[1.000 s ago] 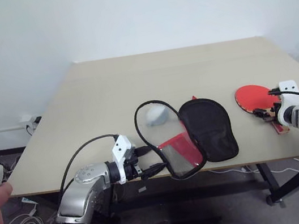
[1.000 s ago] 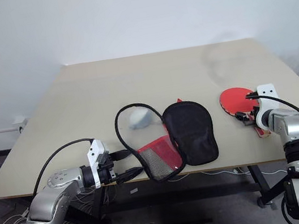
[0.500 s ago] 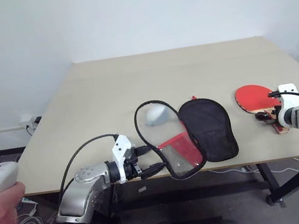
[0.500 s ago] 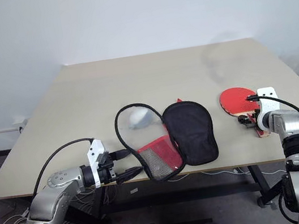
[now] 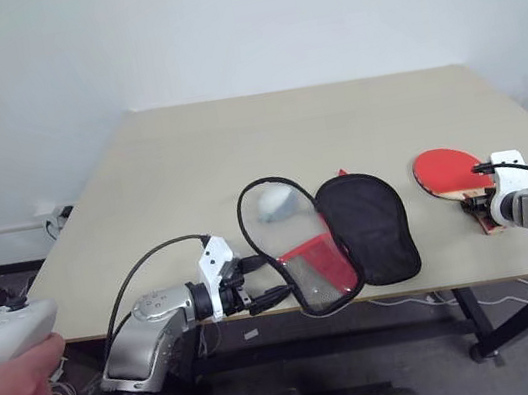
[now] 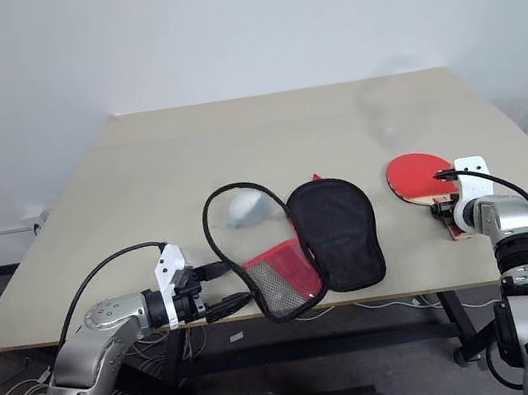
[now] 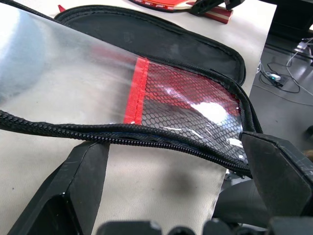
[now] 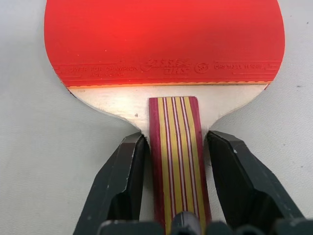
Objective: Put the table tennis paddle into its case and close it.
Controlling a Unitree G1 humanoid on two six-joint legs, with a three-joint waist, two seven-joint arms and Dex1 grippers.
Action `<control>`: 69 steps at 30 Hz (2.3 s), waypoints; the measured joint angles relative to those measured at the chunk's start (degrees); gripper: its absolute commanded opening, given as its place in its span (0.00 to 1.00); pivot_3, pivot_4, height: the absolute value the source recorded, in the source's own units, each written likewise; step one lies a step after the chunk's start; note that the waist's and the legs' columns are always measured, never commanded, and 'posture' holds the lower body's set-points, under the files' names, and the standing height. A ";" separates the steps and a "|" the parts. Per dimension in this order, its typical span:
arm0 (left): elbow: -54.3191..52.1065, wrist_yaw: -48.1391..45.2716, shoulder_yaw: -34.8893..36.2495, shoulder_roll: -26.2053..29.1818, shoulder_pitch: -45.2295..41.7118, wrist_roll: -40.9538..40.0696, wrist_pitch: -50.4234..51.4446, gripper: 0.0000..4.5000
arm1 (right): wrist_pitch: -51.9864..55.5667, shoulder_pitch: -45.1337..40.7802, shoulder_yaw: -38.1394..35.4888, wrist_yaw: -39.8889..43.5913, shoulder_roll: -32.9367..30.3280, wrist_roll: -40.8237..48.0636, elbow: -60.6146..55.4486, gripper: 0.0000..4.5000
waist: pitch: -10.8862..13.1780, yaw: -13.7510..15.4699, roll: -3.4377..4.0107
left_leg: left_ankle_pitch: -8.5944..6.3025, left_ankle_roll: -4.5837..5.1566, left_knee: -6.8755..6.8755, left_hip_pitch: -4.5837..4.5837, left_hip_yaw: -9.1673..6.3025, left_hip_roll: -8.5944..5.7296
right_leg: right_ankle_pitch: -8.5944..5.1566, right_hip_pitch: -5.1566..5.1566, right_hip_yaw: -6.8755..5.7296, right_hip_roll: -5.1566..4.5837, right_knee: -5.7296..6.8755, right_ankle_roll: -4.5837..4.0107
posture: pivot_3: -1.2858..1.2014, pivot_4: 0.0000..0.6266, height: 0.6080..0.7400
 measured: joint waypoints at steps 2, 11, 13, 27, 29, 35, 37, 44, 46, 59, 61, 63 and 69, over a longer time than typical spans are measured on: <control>0.41 -0.01 0.00 0.00 -0.19 0.13 -0.04 1.00 | -0.65 -0.30 0.06 0.02 0.24 0.01 0.68 0.35 | -0.01 -0.02 -0.02 | 0.00 0.00 0.02 0.02 0.00 0.00 | 0.00 0.01 0.00 0.00 0.00 0.00 | 0.52 0.00 0.81; 0.54 -0.69 -0.01 0.49 -0.22 0.81 -0.05 1.00 | -1.98 -0.16 0.60 0.03 0.50 -0.75 0.47 0.27 | -0.01 -0.01 -0.04 | 0.00 0.00 0.03 0.01 0.00 0.00 | 0.00 0.01 0.00 -0.01 0.01 -0.01 | 0.52 0.00 0.81; 0.54 -0.94 -0.01 0.56 -0.24 0.90 -0.03 1.00 | -0.41 0.71 0.45 -0.04 0.49 -0.61 -2.00 0.27 | 0.00 0.01 -0.01 | 0.00 0.00 0.02 0.00 0.00 0.00 | 0.00 -0.01 0.00 -0.02 0.01 0.00 | 0.52 0.00 0.81; 3.41 -2.91 -2.36 -0.23 -3.45 1.13 0.19 1.00 | 28.12 9.95 0.42 -0.17 5.01 9.60 -46.54 0.27 | 0.04 0.18 0.08 | -0.21 0.34 0.00 -0.04 -0.09 0.02 | 0.01 -0.14 0.15 -0.03 0.06 0.00 | 0.52 0.00 0.81; 4.33 -3.27 -2.75 -0.57 -3.95 1.17 0.11 1.00 | 30.97 11.06 0.65 -1.31 7.20 10.12 -49.92 0.27 | 0.04 0.20 0.04 | -0.21 0.34 0.01 -0.05 -0.09 0.02 | 0.01 -0.13 0.12 -0.02 0.06 0.00 | 0.52 0.00 0.81; 5.52 -4.26 -4.55 -1.71 -5.62 1.35 -0.27 1.00 | 34.76 14.47 3.94 -4.75 12.41 10.53 -57.49 0.27 | 0.04 0.11 0.04 | -0.19 0.31 0.01 -0.07 -0.04 0.01 | 0.01 -0.16 0.11 -0.02 0.07 0.00 | 0.52 0.00 0.81; 6.59 -4.49 -4.83 -2.09 -6.18 1.50 -0.46 1.00 | 35.35 15.00 4.20 -6.80 15.01 10.26 -58.90 0.27 | 0.04 0.12 0.04 | -0.17 0.27 0.01 -0.07 -0.01 0.02 | 0.01 -0.15 0.08 0.00 0.07 0.00 | 0.52 0.00 0.81; 8.66 -5.31 -6.12 -3.01 -7.79 2.20 -1.13 1.00 | 36.68 16.03 4.41 -12.57 20.91 9.00 -60.27 0.27 | 0.04 0.15 0.04 | -0.04 0.05 0.01 -0.09 0.02 -0.01 | 0.01 -0.14 0.05 -0.01 0.07 0.00 | 0.52 0.00 0.81; 9.18 -5.45 -6.15 -3.25 -8.20 2.26 -1.17 1.00 | 36.67 16.19 4.42 -13.58 20.96 8.59 -60.35 0.27 | 0.04 0.13 0.04 | -0.04 0.04 0.00 -0.09 0.02 0.00 | 0.01 -0.15 0.03 -0.01 0.07 0.01 | 0.52 0.00 0.81; 9.62 -5.70 -6.20 -3.49 -9.15 2.39 -1.78 1.00 | 37.97 21.66 3.88 -13.84 19.11 8.10 -66.56 0.27 | 0.04 0.02 0.04 | -0.12 0.18 -0.01 -0.08 -0.01 0.02 | 0.00 -0.15 0.01 0.01 0.06 0.00 | 0.52 0.00 0.81; 9.84 -5.70 -6.20 -3.67 -9.26 2.38 -1.78 1.00 | 37.56 21.41 5.20 -14.26 20.01 7.79 -66.43 0.27 | 0.04 -0.01 0.04 | -0.11 0.17 -0.01 -0.08 0.01 0.03 | 0.01 -0.15 0.01 0.02 0.06 0.00 | 0.52 0.00 0.81; 9.87 -5.70 -6.20 -3.97 -9.44 2.38 -1.78 1.00 | 36.87 20.64 6.57 -14.83 21.13 6.95 -65.26 0.27 | 0.04 0.00 0.04 | -0.10 0.15 0.00 -0.08 0.01 0.03 | 0.01 -0.15 0.01 0.01 0.06 0.00 | 0.52 0.00 0.81; 9.87 -5.84 -6.19 -3.84 -9.47 2.34 -1.78 1.00 | 34.60 19.71 7.30 -15.69 22.57 6.21 -63.45 0.70 | 0.04 0.06 0.02 | -0.04 0.05 0.02 -0.09 0.00 0.01 | 0.01 -0.13 0.01 0.00 0.06 0.01 | 0.52 0.00 0.81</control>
